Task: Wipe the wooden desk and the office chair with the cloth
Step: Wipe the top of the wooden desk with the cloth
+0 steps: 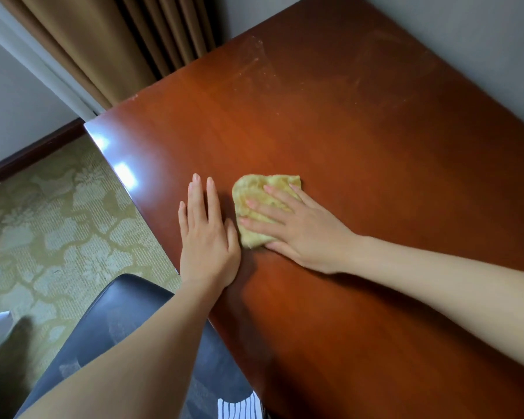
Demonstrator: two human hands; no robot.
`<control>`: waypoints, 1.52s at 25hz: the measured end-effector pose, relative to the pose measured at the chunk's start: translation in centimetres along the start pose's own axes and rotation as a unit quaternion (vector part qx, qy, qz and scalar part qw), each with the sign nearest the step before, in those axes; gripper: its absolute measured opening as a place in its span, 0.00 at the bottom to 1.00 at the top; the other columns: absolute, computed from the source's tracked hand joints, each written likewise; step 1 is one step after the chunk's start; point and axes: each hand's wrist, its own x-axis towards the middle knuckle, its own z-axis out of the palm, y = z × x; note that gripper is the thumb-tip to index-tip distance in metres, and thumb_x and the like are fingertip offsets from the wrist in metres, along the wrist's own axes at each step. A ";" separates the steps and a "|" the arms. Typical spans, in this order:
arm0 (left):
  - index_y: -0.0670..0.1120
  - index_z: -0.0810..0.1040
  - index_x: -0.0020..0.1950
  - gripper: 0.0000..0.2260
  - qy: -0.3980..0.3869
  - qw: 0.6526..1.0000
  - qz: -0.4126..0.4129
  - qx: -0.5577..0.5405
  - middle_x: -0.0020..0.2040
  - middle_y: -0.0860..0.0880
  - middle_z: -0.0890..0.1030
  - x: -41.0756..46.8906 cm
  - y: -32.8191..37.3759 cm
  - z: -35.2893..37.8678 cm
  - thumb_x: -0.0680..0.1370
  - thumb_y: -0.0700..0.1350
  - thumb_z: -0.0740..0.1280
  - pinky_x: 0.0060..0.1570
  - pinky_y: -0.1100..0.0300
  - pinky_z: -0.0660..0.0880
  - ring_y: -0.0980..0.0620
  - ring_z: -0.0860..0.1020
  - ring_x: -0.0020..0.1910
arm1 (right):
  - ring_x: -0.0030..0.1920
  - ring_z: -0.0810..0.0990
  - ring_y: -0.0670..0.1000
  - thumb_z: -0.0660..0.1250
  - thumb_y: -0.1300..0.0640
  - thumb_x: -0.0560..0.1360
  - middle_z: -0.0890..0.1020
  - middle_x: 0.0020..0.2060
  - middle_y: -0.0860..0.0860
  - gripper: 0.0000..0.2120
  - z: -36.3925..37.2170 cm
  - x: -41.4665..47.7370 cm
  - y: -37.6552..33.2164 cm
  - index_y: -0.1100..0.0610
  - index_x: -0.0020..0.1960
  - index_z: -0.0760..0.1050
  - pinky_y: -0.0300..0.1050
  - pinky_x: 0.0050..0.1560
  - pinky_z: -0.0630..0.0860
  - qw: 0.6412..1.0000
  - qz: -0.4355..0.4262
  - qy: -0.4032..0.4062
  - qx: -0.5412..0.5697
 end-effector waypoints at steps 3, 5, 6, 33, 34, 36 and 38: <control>0.44 0.51 0.78 0.27 -0.002 1.000 0.000 0.002 0.78 0.44 0.46 0.0 0.2 -0.1 0.80 0.42 0.55 0.73 0.58 0.37 0.50 0.44 0.77 | 0.77 0.44 0.53 0.46 0.41 0.80 0.53 0.76 0.43 0.23 0.3 -4.6 2.1 0.39 0.75 0.51 0.54 0.75 0.43 0.997 -0.060 -0.033 -0.020; 0.44 0.51 0.78 0.26 -0.005 1.000 -0.002 0.003 0.78 0.45 0.46 0.0 0.3 -0.2 0.81 0.43 0.55 0.73 0.58 0.36 0.50 0.43 0.77 | 0.77 0.45 0.52 0.43 0.39 0.80 0.52 0.75 0.43 0.23 0.0 -6.4 4.2 0.37 0.75 0.49 0.52 0.75 0.44 0.997 -0.044 -0.042 -0.039; 0.45 0.52 0.78 0.26 -0.008 1.000 -0.003 0.006 0.78 0.45 0.46 -0.1 0.3 -0.2 0.81 0.44 0.55 0.73 0.58 0.36 0.51 0.43 0.77 | 0.76 0.44 0.51 0.41 0.38 0.79 0.51 0.75 0.42 0.24 -0.2 -7.0 5.5 0.37 0.74 0.48 0.50 0.75 0.43 0.998 -0.014 -0.041 -0.037; 0.47 0.54 0.77 0.27 -0.008 1.000 0.002 0.018 0.78 0.45 0.49 0.2 0.0 0.1 0.78 0.49 0.51 0.73 0.58 0.38 0.50 0.46 0.77 | 0.76 0.49 0.58 0.52 0.43 0.80 0.56 0.76 0.44 0.22 -0.4 1.2 1.1 0.36 0.74 0.56 0.63 0.73 0.45 0.971 0.220 0.058 0.070; 0.47 0.54 0.77 0.27 -0.007 1.000 0.001 0.017 0.78 0.45 0.49 0.2 0.1 0.1 0.78 0.49 0.51 0.73 0.58 0.38 0.50 0.46 0.77 | 0.75 0.52 0.58 0.54 0.43 0.79 0.59 0.75 0.44 0.22 0.0 0.0 -0.8 0.38 0.73 0.59 0.63 0.73 0.47 0.981 0.174 0.059 0.064; 0.47 0.55 0.77 0.27 -0.004 1.000 -0.003 0.011 0.78 0.45 0.50 0.1 0.2 0.0 0.78 0.48 0.52 0.73 0.57 0.39 0.49 0.47 0.77 | 0.74 0.58 0.59 0.57 0.43 0.77 0.64 0.73 0.45 0.22 0.9 -3.0 -3.6 0.39 0.71 0.64 0.64 0.72 0.52 0.995 0.074 0.058 0.031; 0.47 0.54 0.77 0.27 -0.002 1.000 -0.005 0.011 0.78 0.45 0.50 0.0 0.2 0.0 0.78 0.49 0.51 0.74 0.57 0.39 0.50 0.46 0.77 | 0.74 0.59 0.59 0.57 0.42 0.78 0.66 0.73 0.45 0.22 1.9 -6.1 -4.3 0.40 0.71 0.64 0.63 0.72 0.54 0.999 -0.021 0.045 -0.003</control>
